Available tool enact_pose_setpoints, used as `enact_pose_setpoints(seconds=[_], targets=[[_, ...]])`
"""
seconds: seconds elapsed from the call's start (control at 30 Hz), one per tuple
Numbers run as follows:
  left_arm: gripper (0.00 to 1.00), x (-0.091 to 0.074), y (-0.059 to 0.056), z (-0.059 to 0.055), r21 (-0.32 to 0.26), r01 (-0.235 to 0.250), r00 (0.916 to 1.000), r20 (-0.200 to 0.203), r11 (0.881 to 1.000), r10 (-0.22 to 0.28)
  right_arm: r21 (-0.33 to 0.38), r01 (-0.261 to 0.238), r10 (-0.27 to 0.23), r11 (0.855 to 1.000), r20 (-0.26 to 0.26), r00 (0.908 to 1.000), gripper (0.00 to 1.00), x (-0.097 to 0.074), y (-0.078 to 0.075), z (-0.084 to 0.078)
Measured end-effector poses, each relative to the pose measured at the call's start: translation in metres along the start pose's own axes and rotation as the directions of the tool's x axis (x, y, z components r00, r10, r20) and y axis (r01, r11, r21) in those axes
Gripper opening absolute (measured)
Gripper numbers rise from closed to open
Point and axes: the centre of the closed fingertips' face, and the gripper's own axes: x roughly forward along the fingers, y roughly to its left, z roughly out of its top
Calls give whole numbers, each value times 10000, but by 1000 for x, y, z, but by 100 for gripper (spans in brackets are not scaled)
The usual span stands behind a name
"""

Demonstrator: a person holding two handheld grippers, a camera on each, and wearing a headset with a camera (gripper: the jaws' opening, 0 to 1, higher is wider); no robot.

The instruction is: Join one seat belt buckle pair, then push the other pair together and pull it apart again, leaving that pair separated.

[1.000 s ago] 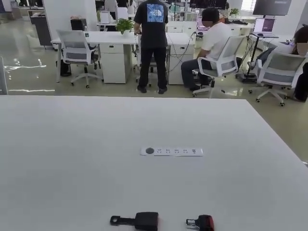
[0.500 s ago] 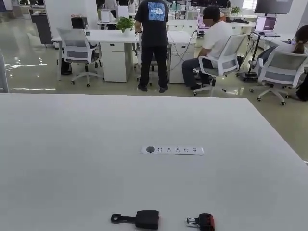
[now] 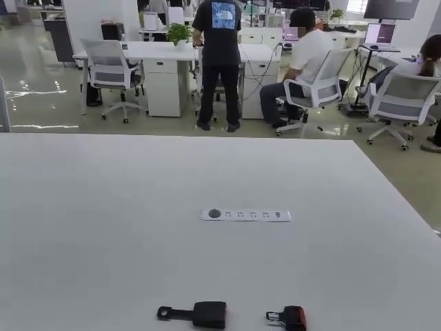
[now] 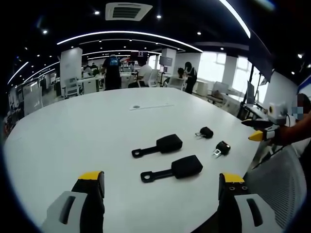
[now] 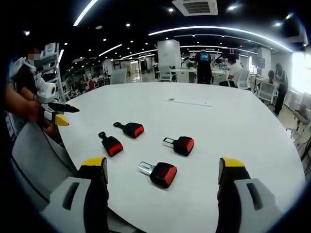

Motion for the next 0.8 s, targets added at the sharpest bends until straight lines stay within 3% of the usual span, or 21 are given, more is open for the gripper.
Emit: enact_pose_setpoints(seconds=[0.57, 0.8], targets=[[99, 11, -10, 6, 167, 396, 9990, -212, 9991, -393, -200, -458, 451, 9988, -328, 9984, 92, 10, 3, -1], [99, 18, -11, 3, 353, 578, 9975, -436, 9977, -563, -196, -664, 654, 9976, -510, 9966, 91, 14, 4, -4]])
